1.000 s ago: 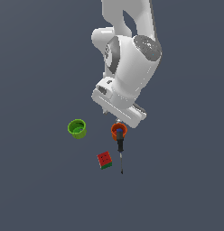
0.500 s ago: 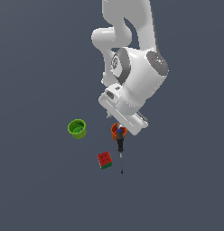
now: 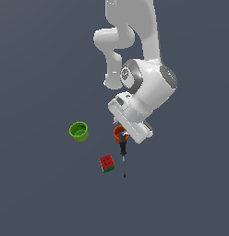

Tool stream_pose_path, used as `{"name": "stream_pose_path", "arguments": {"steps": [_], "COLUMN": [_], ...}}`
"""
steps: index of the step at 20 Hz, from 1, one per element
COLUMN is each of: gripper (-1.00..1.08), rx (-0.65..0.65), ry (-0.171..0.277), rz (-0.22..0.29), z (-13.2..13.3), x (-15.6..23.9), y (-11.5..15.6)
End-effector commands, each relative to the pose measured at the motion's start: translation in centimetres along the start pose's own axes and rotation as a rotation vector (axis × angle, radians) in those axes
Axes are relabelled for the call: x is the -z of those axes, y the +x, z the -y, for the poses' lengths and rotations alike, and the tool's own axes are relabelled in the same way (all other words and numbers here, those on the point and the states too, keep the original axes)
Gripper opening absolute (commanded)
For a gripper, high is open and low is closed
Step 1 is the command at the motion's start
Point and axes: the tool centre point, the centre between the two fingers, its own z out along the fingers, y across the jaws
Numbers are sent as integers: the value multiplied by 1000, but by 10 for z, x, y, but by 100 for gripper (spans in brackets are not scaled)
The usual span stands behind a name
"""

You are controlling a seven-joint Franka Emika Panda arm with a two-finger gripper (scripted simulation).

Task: Pick up a designated object from a clutter of objects.

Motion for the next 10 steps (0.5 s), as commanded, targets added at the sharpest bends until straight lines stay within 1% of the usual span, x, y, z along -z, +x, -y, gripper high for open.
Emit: {"name": "stream_pose_path", "arguments": {"steps": [1, 10], "gripper": [28, 28], "rx": [-33, -146], "ry": [-5, -13], "rz": [-18, -81], "z": [5, 21], "x": [-5, -22], "y": [-4, -21]}}
